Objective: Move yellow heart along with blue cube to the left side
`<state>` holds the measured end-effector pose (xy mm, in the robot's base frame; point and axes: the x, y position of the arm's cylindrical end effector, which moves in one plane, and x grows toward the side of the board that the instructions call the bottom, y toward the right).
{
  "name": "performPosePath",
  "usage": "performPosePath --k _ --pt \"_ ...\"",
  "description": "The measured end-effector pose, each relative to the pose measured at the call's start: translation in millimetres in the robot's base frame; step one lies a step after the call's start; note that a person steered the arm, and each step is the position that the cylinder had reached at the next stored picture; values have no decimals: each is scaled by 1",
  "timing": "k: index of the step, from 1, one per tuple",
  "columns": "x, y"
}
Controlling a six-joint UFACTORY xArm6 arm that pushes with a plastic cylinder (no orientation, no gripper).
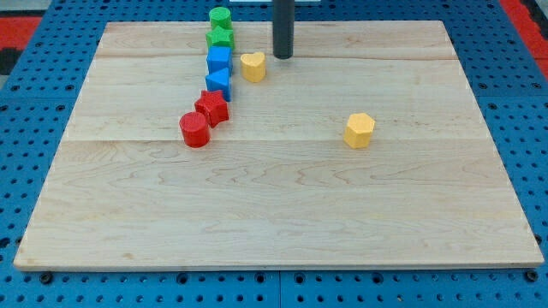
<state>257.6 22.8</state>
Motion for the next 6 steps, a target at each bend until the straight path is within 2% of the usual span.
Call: performPosePath --k 1,2,3,4,5,6 --pt "44 6" --pt "43 -62" --pt "27 -94" --pt "-1 -99" --pt "-2 -134" --pt "14 -141"
